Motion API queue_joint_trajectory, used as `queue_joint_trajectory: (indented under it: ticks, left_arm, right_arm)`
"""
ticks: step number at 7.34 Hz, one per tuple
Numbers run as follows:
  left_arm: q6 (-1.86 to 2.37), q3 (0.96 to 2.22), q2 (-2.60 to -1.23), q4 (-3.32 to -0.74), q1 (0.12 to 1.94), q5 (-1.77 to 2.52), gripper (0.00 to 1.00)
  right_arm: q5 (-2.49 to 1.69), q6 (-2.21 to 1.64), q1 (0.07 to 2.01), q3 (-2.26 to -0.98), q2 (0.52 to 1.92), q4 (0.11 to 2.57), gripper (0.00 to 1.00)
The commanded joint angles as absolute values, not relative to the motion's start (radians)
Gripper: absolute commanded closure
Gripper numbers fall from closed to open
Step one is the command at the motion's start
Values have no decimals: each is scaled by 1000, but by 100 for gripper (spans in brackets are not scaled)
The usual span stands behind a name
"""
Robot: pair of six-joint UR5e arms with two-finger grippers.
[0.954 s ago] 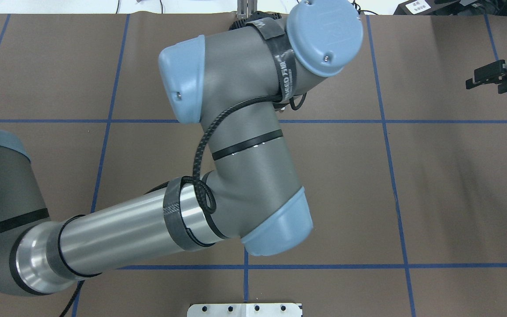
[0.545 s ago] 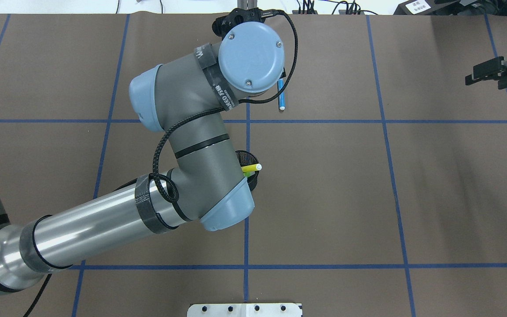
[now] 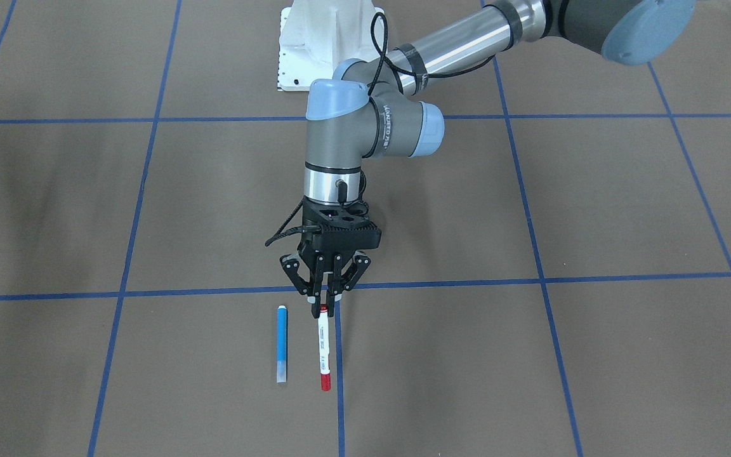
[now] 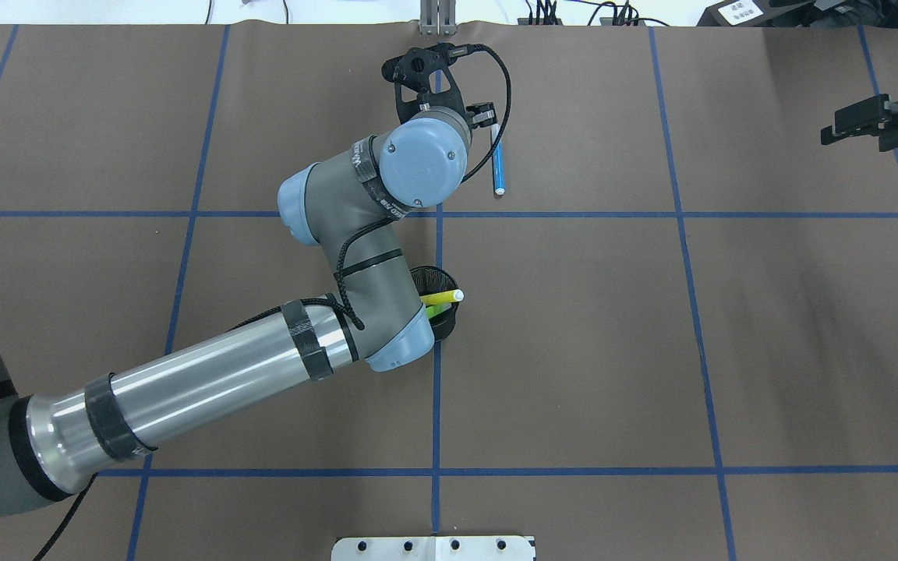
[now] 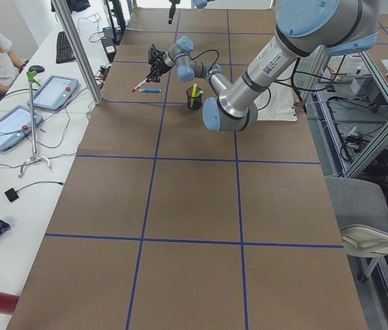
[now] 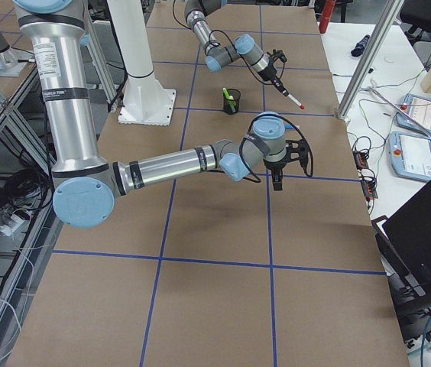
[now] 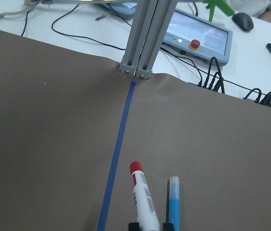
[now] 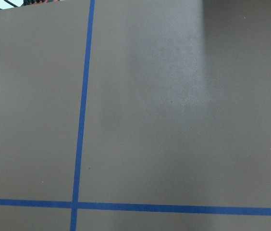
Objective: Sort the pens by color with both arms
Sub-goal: 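Place the white marker beside the blue marker and release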
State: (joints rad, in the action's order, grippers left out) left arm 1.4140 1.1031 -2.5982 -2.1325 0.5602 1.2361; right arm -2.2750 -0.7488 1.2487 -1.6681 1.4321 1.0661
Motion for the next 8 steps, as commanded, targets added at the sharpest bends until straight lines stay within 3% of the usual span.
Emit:
queue_joint_trajectory:
  ticks: [1, 5, 7, 8]
  left_arm:
    - [1414, 968, -2626, -2207, 555, 1204, 100]
    - [1413, 950, -2634, -2227, 548, 1209, 100]
    - [1364, 953, -2635, -2227, 546, 1218, 1]
    - [1350, 956, -2640, -2226, 543, 1218, 0]
  right_arm:
    - [-2263, -749, 1249, -1670, 1431, 1066, 1]
    - [-2253, -749, 1249, -1667, 1427, 1066, 1]
    - [-2253, -749, 1249, -1667, 1427, 1065, 1]
    - [-2253, -749, 1249, -1667, 1424, 1066, 1]
